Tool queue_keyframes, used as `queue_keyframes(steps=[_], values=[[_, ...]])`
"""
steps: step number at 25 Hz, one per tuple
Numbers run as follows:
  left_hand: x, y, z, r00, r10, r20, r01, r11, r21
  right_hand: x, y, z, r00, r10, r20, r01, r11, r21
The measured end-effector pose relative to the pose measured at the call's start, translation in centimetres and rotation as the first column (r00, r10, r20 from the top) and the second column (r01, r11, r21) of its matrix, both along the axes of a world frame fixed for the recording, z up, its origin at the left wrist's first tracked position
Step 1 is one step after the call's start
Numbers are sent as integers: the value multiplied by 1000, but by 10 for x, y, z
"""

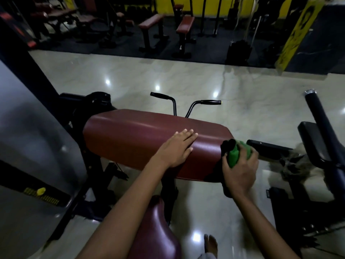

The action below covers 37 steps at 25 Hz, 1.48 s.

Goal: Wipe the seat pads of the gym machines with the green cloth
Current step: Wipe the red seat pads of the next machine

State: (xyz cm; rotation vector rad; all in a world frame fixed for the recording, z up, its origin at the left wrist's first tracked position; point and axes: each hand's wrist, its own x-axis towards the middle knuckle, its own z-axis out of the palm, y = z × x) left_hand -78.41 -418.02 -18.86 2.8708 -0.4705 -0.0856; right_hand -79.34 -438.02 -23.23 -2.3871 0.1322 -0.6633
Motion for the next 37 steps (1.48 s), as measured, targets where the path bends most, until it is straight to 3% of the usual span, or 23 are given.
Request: queue_keyframes(steps=[3, 6, 9, 11, 13, 15, 16, 17, 20, 21, 22, 25, 26, 27, 30, 31, 33, 35, 37], values=[[-3, 0, -4, 999, 6, 35, -6, 1000, 5, -4, -1, -9, 995, 89, 44, -68, 937, -342], [2, 6, -4, 997, -38, 59, 38, 999, 10, -18, 3, -30, 942, 318, 106, -165, 716, -678], [0, 15, -4, 997, -71, 38, 69, 997, 38, -21, -9, -44, 831, 556, -1, -302, 450, -841], [0, 28, -4, 997, -72, 39, 68, 994, 86, -10, -17, -32, 769, 638, 37, -264, 369, -891], [2, 48, -5, 999, -7, 44, 3, 995, 101, 5, -13, -16, 770, 626, 121, -225, 444, -867], [-2, 63, -7, 996, 68, 51, -74, 990, 123, 10, 0, -13, 864, 464, 195, -191, 661, -726], [-4, 67, -9, 995, 82, 60, -89, 988, 124, 4, 6, -22, 883, 424, 201, -178, 699, -693], [-7, 69, -10, 995, 80, 64, -87, 988, 124, -7, 11, -37, 865, 461, 200, -179, 654, -735], [-8, 76, -11, 995, 56, 80, -66, 990, 122, -24, 3, -53, 686, 727, -27, -313, 261, -913], [-8, 78, -12, 994, 56, 93, -66, 992, 112, -17, 1, -44, 670, 736, -98, -350, 197, -916], [-8, 80, -13, 993, 58, 102, -68, 993, 99, -9, 4, -35, 699, 707, -105, -364, 225, -904], [-9, 83, -16, 992, 60, 110, -68, 995, 76, -4, 28, -22, 811, 575, 106, -273, 532, -802], [-9, 81, -16, 993, 53, 107, -61, 995, 75, -5, 32, -25, 821, 554, 136, -244, 557, -794], [-8, 79, -16, 993, 45, 106, -53, 996, 74, -7, 33, -29, 814, 571, 111, -250, 515, -820], [-12, 91, -14, 993, 27, 119, -37, 996, 78, -18, 30, -30, 714, 688, -131, -378, 220, -899], [-13, 96, -15, 991, 17, 130, -27, 997, 78, -15, 32, -25, 678, 723, -131, -377, 189, -907], [-15, 103, -16, 990, -6, 144, -7, 996, 90, -2, 46, -14, 712, 703, -1, -317, 320, -893], [-18, 109, -17, 990, -20, 139, 6, 995, 99, 12, 68, 0, 871, 475, 123, -224, 607, -762], [-22, 124, -19, 986, -24, 162, 9, 996, 91, 6, 88, -1, 953, 252, 170, -82, 753, -653]])
